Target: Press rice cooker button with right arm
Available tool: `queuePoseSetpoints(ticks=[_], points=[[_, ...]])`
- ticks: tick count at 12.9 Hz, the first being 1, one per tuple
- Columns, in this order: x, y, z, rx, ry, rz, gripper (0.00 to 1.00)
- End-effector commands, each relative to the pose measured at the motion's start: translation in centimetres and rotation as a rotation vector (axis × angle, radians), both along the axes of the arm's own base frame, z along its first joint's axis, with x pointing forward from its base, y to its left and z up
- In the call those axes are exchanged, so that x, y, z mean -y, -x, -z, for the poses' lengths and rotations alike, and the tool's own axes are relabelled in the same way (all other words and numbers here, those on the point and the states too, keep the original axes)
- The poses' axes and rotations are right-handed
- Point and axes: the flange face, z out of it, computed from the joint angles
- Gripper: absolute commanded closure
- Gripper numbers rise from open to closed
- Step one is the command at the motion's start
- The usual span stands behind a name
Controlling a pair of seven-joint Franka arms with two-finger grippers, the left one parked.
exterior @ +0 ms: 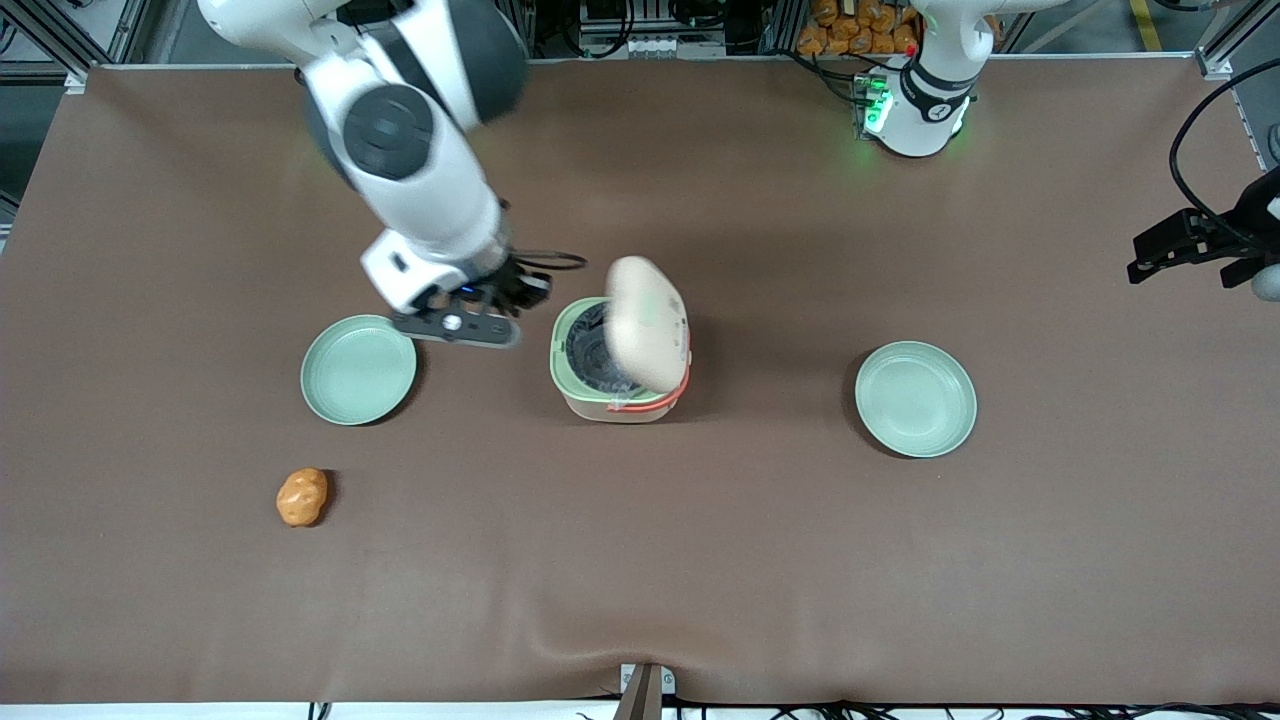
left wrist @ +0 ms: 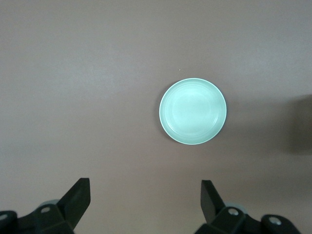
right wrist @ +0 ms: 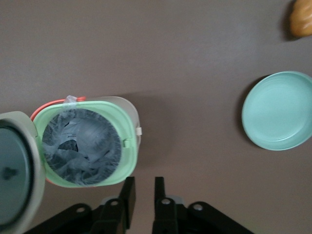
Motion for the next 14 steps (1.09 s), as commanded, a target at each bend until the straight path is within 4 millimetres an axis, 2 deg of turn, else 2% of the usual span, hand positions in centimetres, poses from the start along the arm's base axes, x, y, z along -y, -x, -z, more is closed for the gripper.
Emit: queuePoseSetpoints(ticks=[1,4,5,8,10,14], points=[[7.2,0.3,-5.7,0.005,-0.032,-0.074,0.0],[14.3,0.6,-9.3,0.006,-0.033,-0.11,0.0],[17.3,0.8,-10.3,0.002,-0.038,-0.117,0.0],[24.5,0.8,-11.8,0.006,-0.033,-0.09,0.0],[28.9,0.4,-10.8,-0.011,-0.038,-0.107,0.0],[34.0,0.1,-9.0,-0.033,-0.046,-0.081,0.0]])
